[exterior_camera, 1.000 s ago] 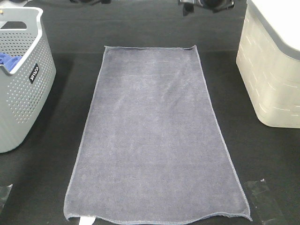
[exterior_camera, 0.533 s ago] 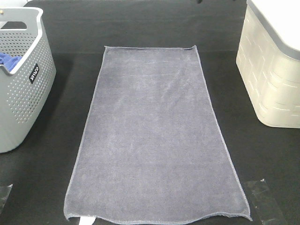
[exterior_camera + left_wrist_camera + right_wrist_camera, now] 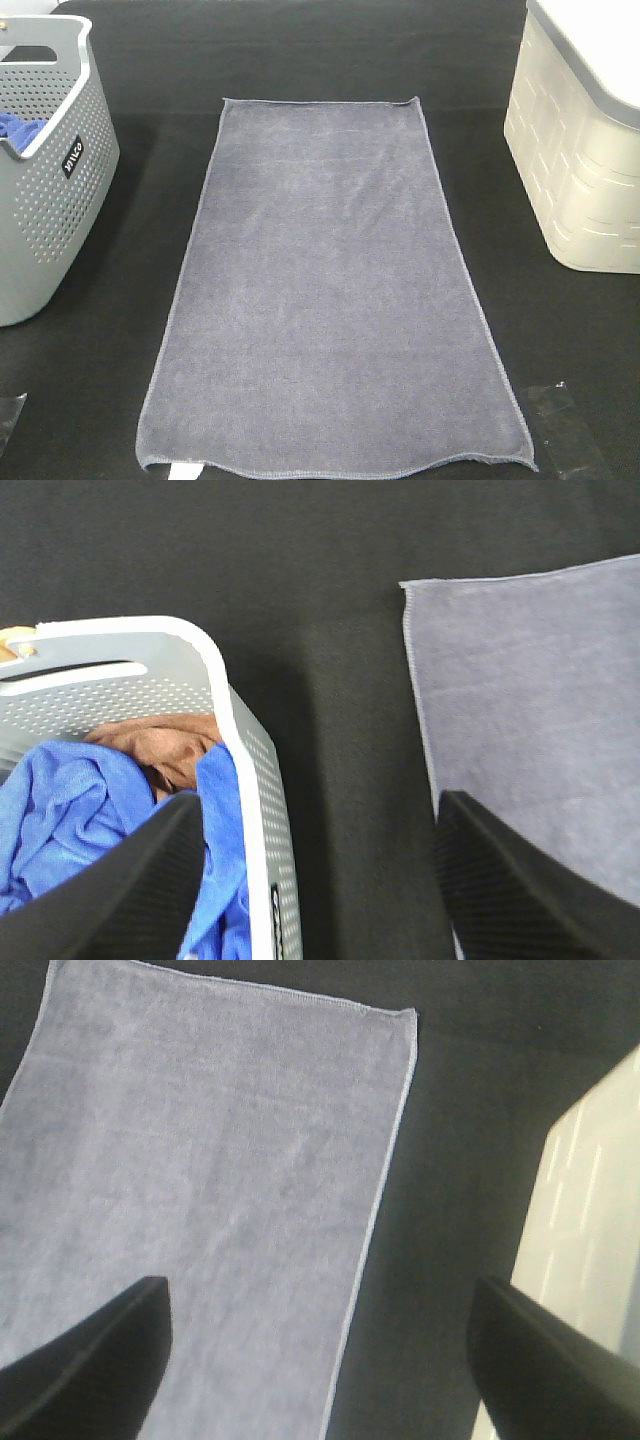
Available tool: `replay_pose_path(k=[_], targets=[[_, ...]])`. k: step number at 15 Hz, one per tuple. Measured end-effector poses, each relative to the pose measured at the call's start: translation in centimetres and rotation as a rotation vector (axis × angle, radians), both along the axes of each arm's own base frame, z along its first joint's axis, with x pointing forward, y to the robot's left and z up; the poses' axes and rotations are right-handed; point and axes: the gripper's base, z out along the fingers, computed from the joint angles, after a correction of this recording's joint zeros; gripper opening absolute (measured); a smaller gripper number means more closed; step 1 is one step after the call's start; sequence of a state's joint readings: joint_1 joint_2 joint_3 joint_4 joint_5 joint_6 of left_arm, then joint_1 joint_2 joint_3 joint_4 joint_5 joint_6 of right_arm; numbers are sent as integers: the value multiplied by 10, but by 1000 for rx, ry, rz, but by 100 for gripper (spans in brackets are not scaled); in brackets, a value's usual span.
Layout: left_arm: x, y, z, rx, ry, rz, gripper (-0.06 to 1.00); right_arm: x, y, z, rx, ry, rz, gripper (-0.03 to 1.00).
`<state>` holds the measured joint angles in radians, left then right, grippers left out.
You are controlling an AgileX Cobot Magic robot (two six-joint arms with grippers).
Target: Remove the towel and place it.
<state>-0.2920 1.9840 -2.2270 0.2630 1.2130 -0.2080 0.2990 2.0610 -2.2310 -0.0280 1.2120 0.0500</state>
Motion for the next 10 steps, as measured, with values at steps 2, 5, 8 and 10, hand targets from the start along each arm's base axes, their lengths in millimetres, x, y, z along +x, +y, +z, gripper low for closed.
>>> replay_pose_path(k=[2,5,8,10], targets=[[-27,10,1,40,47,6,63,-22,-7,7,-8,26,1,76],[-85,28,-8,73,138,9,63,-67,-20,13,-22,82,2,76],[-155,49,-13,65,173,35,63,-123,-35,8,-19,153,6,76],[-204,64,-16,49,160,52,63,-159,-46,-2,-33,200,5,76]])
